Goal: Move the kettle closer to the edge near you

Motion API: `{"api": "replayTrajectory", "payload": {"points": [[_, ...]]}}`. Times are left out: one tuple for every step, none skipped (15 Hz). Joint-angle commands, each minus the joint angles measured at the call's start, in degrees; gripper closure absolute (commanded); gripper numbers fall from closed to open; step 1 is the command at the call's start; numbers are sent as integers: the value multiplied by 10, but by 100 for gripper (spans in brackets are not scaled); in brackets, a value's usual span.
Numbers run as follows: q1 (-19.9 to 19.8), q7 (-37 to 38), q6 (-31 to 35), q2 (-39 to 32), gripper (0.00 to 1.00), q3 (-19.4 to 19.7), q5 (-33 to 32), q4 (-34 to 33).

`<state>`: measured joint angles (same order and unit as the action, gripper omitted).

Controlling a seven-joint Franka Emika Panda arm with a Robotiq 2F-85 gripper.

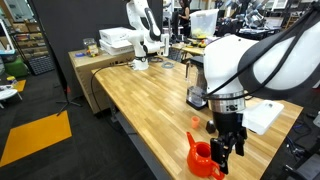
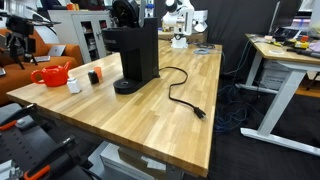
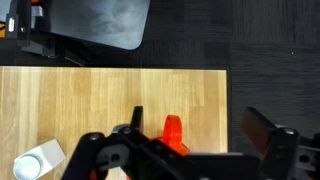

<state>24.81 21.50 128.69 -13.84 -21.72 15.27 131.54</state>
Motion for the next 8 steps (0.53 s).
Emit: {"api": "replayTrajectory", "payload": {"points": [[3, 22, 9, -7, 0, 8, -7, -4], [4, 35, 19, -13, 0, 13, -13, -5], [6, 48, 35, -17, 0, 17, -15, -5], [8, 63, 43, -25, 0, 23, -23, -8], [10, 71, 51, -33, 0, 26, -29, -12], [11, 79, 58, -44, 0, 29, -34, -17], [13, 85, 63, -54, 0, 31, -38, -22], [16, 89, 67, -64, 0, 31, -40, -27]]}}
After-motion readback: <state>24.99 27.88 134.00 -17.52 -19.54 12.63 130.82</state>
